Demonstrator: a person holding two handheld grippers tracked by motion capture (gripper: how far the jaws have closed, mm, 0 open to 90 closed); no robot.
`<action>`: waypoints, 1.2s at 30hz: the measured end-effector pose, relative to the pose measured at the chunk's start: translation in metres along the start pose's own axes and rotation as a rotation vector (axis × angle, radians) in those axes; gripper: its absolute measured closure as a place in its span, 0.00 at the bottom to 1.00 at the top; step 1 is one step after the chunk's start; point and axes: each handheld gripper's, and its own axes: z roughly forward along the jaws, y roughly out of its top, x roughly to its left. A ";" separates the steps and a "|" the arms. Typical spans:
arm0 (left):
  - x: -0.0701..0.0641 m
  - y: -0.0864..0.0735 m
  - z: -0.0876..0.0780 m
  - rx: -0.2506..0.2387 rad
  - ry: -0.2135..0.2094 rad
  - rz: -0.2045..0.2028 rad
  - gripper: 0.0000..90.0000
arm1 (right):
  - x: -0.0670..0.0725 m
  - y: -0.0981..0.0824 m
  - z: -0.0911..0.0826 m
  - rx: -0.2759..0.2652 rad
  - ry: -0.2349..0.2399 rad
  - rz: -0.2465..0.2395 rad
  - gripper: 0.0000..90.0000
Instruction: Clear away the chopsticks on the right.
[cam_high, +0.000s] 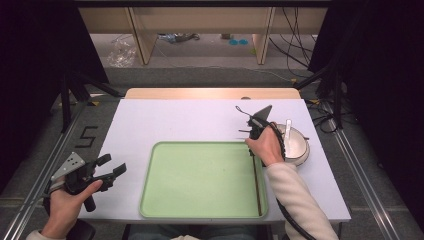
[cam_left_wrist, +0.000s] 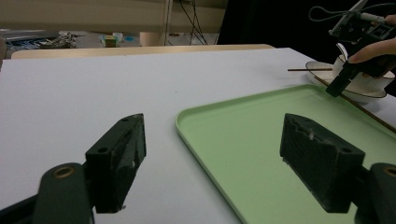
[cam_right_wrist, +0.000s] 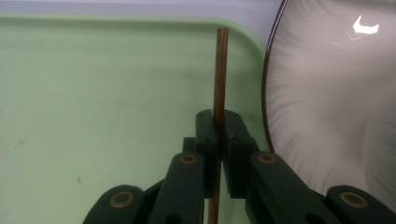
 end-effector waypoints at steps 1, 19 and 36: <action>0.000 0.000 0.000 -0.001 0.000 0.000 0.25 | -0.001 0.000 0.001 0.014 -0.004 -0.023 0.97; 0.000 0.000 0.000 0.001 -0.003 0.001 0.25 | 0.011 -0.006 0.005 -0.004 -0.025 -0.056 0.91; 0.000 0.000 0.000 0.004 -0.006 0.014 0.25 | 0.017 0.019 -0.045 -0.237 -0.336 -1.177 0.64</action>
